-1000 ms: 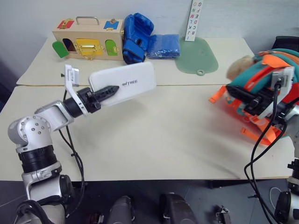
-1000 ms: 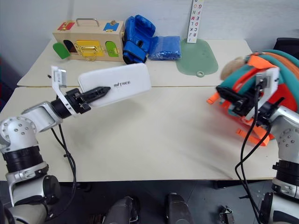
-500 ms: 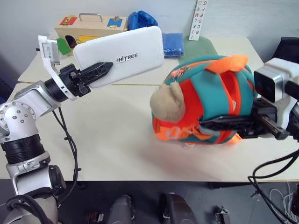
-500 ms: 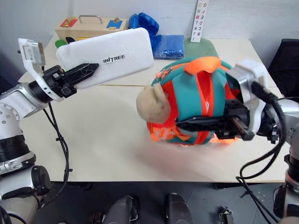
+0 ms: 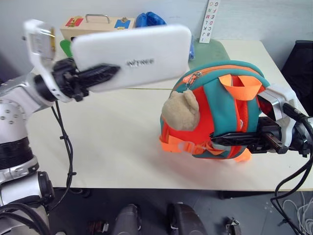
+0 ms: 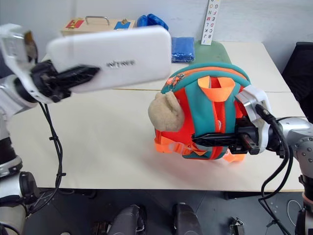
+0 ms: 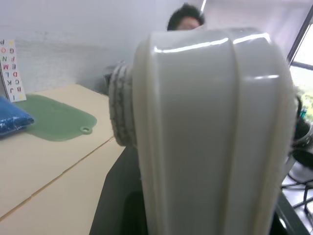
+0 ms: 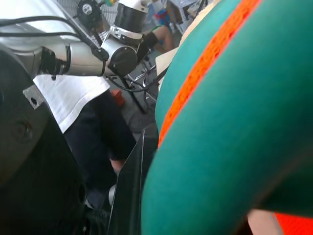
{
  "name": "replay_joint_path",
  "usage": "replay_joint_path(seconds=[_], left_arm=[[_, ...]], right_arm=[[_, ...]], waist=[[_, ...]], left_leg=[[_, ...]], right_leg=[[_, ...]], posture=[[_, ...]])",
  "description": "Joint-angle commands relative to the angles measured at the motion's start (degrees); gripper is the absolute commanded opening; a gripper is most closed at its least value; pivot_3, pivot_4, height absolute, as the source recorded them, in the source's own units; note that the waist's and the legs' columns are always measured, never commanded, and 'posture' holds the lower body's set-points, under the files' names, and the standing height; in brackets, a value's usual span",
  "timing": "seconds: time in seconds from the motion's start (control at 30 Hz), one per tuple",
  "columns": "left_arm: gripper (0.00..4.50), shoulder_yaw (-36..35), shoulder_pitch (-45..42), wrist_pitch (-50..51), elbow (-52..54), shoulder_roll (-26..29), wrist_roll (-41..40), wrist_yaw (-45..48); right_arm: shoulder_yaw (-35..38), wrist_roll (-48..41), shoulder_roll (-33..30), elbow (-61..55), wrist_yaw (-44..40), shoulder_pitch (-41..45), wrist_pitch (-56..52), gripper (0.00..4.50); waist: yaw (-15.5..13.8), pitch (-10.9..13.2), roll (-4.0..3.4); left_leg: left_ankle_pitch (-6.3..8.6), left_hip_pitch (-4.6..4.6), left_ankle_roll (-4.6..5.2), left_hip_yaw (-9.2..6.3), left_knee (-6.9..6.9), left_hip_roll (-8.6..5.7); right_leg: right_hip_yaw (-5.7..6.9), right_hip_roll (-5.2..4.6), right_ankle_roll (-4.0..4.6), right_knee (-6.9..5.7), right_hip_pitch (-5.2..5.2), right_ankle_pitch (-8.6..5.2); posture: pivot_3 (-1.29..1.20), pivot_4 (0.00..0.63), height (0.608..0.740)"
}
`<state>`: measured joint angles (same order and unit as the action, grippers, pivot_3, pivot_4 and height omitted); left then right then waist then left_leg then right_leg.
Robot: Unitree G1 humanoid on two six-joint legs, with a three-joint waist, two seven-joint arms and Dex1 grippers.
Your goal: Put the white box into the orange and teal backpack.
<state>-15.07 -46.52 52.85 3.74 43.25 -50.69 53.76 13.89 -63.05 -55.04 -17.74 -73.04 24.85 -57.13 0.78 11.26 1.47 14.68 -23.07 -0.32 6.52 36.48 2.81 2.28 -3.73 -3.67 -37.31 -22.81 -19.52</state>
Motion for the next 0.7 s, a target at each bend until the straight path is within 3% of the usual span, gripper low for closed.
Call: replay_joint_path(seconds=[0.03, 0.4, 0.7], left_arm=[[1.21, 1.8, -0.2, -4.5, 0.3, 2.2, 2.7, 4.7], [1.21, 2.1, 4.0, -5.8, -4.3, 13.0, 3.9, 19.1], [1.21, 9.2, -2.6, -12.3, -8.5, 6.2, 10.6, 18.4]], right_arm=[[1.3, -0.1, -1.3, -0.6, -1.5, 0.3, 1.4, 0.02], [0.6, 1.4, -0.4, -0.4, -0.2, 1.2, 2.7, 0.02], [0.7, 0.7, -1.0, -1.2, -0.6, 1.0, 2.3, 0.02]], waist=[[-0.2, 0.0, 0.01], [0.7, 0.0, 0.03], [0.1, 0.0, 0.03]], left_leg=[[0.0, 0.0, 0.01, 0.01, 0.02, 0.01], [0.03, -0.03, 0.04, -0.05, 0.02, 0.05], [0.04, -0.08, 0.12, -0.09, 0.06, -0.02]], right_leg=[[-0.01, 0.0, 0.0, -0.01, 0.0, 0.0], [0.06, -0.03, 0.06, -0.05, -0.03, -0.03], [0.15, -0.1, 0.05, -0.1, -0.03, -0.03]], posture=[[0.0, 0.15, 0.74], [0.0, 0.15, 0.74], [0.0, 0.15, 0.74]])
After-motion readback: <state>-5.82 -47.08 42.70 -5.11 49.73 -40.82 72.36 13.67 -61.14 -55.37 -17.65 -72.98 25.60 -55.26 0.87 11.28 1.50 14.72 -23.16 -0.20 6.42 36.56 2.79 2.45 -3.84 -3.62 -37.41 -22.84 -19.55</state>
